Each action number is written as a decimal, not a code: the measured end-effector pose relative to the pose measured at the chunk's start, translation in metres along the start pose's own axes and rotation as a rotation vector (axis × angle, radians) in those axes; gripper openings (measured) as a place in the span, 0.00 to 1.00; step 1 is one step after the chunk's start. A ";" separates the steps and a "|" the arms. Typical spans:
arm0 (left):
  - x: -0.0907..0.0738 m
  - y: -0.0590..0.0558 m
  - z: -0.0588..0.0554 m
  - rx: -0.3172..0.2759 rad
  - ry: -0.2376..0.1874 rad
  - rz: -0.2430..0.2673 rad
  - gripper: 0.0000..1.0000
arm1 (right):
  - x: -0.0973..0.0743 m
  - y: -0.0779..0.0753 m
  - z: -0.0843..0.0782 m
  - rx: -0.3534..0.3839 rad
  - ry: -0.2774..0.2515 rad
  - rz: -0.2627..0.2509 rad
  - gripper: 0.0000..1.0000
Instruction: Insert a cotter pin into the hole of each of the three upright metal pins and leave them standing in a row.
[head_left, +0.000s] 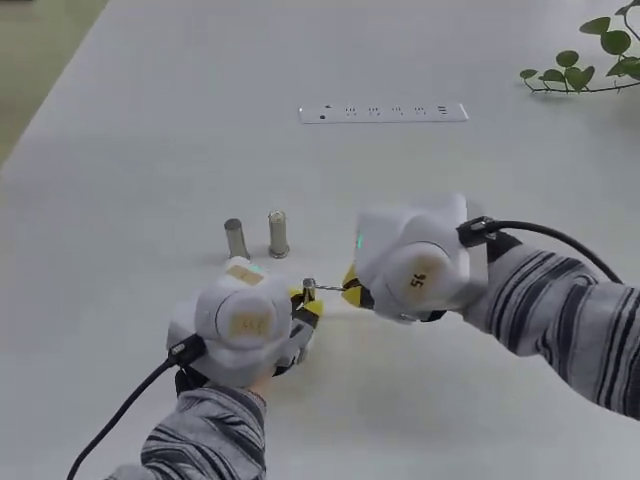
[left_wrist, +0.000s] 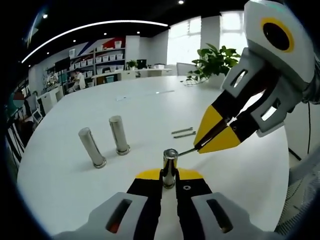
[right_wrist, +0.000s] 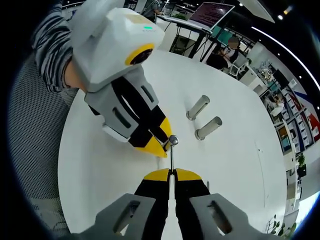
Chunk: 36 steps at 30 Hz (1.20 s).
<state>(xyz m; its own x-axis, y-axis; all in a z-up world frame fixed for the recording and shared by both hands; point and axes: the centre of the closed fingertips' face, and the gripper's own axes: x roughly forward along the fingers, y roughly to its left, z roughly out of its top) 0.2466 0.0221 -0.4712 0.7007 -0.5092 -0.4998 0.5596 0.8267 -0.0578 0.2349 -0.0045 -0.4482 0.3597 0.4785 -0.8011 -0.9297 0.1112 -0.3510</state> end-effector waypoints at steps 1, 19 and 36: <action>0.000 0.000 0.000 0.001 -0.001 0.001 0.06 | 0.000 0.000 0.000 -0.004 0.000 -0.002 0.00; 0.000 -0.001 0.001 0.021 -0.016 0.033 0.05 | 0.000 -0.001 0.014 0.002 -0.026 0.002 0.00; 0.000 0.000 0.000 -0.028 -0.033 0.066 0.05 | 0.007 -0.001 0.024 -0.041 -0.042 0.000 0.00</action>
<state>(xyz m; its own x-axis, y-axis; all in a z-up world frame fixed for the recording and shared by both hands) 0.2469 0.0221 -0.4714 0.7500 -0.4607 -0.4746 0.4994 0.8649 -0.0503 0.2365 0.0196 -0.4421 0.3556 0.5146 -0.7802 -0.9253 0.0760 -0.3716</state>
